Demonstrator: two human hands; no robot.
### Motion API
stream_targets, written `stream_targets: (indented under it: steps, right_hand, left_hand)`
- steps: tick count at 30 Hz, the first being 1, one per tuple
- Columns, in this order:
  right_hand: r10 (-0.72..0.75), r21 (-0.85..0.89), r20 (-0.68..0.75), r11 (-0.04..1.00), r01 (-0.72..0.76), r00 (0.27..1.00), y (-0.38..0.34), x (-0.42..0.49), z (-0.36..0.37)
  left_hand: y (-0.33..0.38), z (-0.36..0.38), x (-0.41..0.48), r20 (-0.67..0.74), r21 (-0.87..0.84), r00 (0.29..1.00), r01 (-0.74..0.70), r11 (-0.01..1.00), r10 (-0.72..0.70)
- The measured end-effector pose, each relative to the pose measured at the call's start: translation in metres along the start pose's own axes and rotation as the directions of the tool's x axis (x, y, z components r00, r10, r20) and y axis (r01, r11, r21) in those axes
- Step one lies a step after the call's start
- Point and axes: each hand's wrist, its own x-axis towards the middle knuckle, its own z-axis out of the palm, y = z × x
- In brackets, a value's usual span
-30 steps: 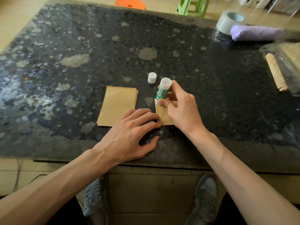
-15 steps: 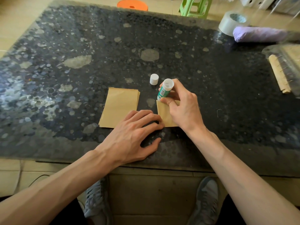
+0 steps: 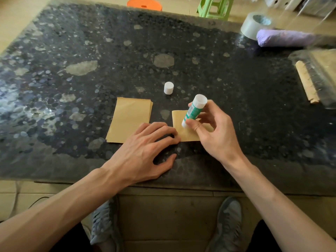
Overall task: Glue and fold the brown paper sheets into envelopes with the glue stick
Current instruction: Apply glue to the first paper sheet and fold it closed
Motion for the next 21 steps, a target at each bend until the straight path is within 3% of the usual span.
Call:
stream_targets:
  steps: [8,21]
  right_hand:
    - [-0.093,-0.217,0.082,0.97,0.109,0.992,-0.002,-0.004,0.004]
    - [-0.108,-0.212,0.026,0.971,0.111,0.994,0.004,0.002,0.012]
  left_hand:
    - [0.002,0.0,0.001,-0.022,0.012,1.0,0.002,1.0,-0.002]
    - [0.002,0.001,0.001,-0.014,0.043,1.0,-0.007,0.999,0.008]
